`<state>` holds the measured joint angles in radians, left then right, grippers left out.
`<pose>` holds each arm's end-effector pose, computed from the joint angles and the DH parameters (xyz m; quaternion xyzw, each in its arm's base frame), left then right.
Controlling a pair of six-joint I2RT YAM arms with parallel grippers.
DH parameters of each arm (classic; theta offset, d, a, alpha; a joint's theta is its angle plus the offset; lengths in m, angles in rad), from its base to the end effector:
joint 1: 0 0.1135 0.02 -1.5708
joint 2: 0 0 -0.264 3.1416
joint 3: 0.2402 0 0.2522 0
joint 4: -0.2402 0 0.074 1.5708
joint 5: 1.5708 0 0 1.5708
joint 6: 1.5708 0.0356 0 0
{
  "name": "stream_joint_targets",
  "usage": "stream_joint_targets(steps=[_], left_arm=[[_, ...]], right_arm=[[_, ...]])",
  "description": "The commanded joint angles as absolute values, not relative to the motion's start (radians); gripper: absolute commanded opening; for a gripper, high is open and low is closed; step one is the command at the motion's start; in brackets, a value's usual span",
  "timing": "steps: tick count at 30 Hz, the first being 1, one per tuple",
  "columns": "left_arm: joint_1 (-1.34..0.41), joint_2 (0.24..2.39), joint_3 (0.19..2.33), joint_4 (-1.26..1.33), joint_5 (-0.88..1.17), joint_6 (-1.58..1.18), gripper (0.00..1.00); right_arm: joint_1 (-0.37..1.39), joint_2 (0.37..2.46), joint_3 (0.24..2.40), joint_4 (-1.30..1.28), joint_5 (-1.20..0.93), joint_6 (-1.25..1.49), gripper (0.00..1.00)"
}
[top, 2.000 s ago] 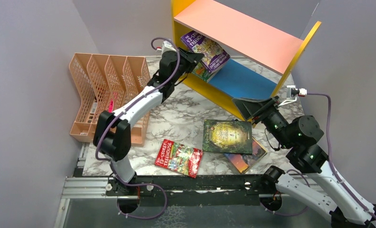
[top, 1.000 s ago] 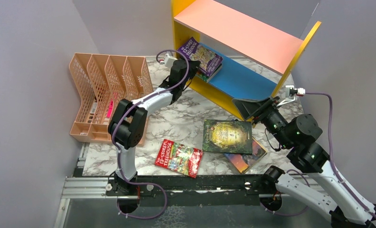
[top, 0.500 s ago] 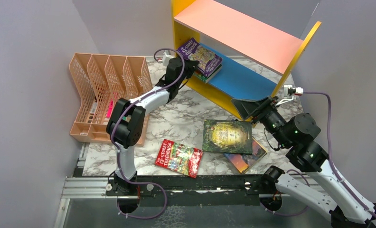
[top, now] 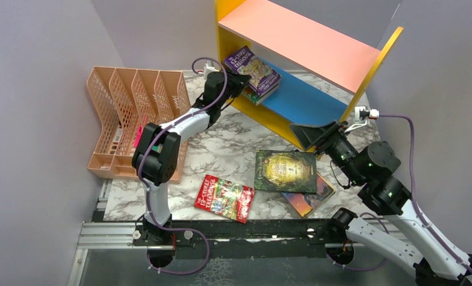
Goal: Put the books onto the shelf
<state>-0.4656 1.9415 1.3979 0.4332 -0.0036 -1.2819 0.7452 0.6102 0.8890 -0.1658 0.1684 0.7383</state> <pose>0.4158 -0.2088 0.2721 -0.2968 0.6834 -0.5106 0.4292 0.1003 0.0845 0.4022 0.0604 0.6639 0.4608 0.5858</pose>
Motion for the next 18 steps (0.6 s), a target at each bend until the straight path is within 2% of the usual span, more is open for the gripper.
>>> stream_joint_targets(steps=[1,10,11,14,18], left_arm=[[-0.463,1.879,1.391,0.542,0.078,-1.281,0.0],[-0.439,1.868,1.332,0.549,0.071,-1.294,0.0],[-0.434,1.869,1.328,0.548,0.07,-1.295,0.03],[-0.42,1.874,1.327,0.529,0.068,-1.297,0.23],[-0.407,1.872,1.348,0.454,0.043,-1.268,0.39]], right_arm=[[0.746,0.611,0.878,-0.163,0.168,0.75,0.74],[0.746,0.61,0.873,-0.166,0.167,0.756,0.74],[0.747,0.609,0.871,-0.166,0.166,0.756,0.74],[0.746,0.613,0.868,-0.167,0.164,0.756,0.74],[0.746,0.616,0.868,-0.167,0.163,0.755,0.74]])
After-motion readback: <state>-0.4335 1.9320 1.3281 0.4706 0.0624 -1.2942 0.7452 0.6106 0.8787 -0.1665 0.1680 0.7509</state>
